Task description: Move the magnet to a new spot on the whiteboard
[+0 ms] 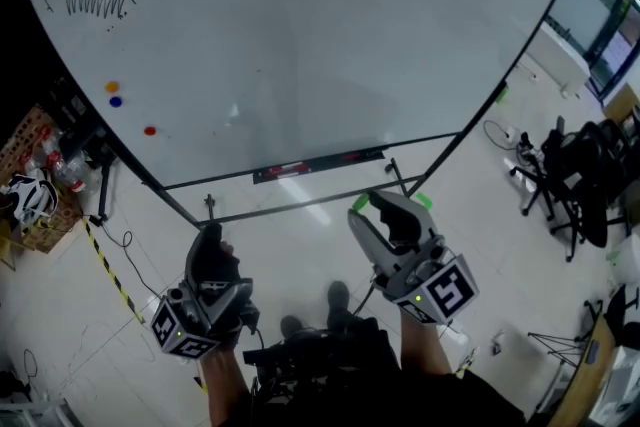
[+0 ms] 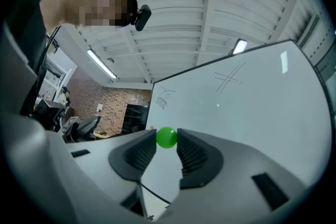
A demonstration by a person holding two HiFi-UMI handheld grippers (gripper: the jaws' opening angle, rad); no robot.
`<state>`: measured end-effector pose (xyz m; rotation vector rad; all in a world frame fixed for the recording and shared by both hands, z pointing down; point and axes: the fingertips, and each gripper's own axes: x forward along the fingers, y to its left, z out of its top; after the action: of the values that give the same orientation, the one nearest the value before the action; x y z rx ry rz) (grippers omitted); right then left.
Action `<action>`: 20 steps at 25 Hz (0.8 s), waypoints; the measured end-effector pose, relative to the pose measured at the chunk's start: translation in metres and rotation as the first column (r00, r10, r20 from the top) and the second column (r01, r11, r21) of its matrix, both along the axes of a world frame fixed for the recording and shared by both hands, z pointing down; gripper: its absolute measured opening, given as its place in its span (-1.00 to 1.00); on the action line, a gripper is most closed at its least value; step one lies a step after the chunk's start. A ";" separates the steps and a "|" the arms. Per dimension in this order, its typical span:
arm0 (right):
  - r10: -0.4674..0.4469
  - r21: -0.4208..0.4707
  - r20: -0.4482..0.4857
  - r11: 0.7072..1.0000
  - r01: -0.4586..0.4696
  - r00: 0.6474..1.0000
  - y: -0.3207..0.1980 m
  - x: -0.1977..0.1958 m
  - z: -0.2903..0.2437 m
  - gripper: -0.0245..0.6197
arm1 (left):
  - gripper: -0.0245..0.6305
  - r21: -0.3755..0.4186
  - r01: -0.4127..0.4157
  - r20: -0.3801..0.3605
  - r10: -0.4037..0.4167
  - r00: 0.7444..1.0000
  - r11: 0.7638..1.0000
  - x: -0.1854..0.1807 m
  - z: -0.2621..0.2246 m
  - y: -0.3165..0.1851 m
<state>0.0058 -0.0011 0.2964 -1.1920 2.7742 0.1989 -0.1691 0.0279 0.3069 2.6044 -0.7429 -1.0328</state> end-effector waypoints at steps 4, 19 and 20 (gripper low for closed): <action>0.004 0.009 -0.001 1.000 -0.004 1.000 -0.025 0.023 -0.002 -0.47 | 0.35 -0.014 -0.013 0.000 0.013 1.000 1.000 0.020 -0.003 -0.017; -0.024 0.030 -0.038 0.999 0.025 0.999 -0.131 0.102 0.015 -0.47 | 0.35 -0.029 0.135 0.073 -0.132 0.989 0.990 0.096 -0.004 -0.078; -0.029 0.027 -0.047 0.999 0.030 0.998 -0.138 0.103 0.018 -0.47 | 0.35 -0.033 0.152 0.079 -0.149 0.986 0.988 0.097 -0.002 -0.079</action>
<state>0.1083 -0.1387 0.3142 -1.1533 2.8169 0.2651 -0.0725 -0.0507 0.3047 2.5998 -0.9813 -0.9530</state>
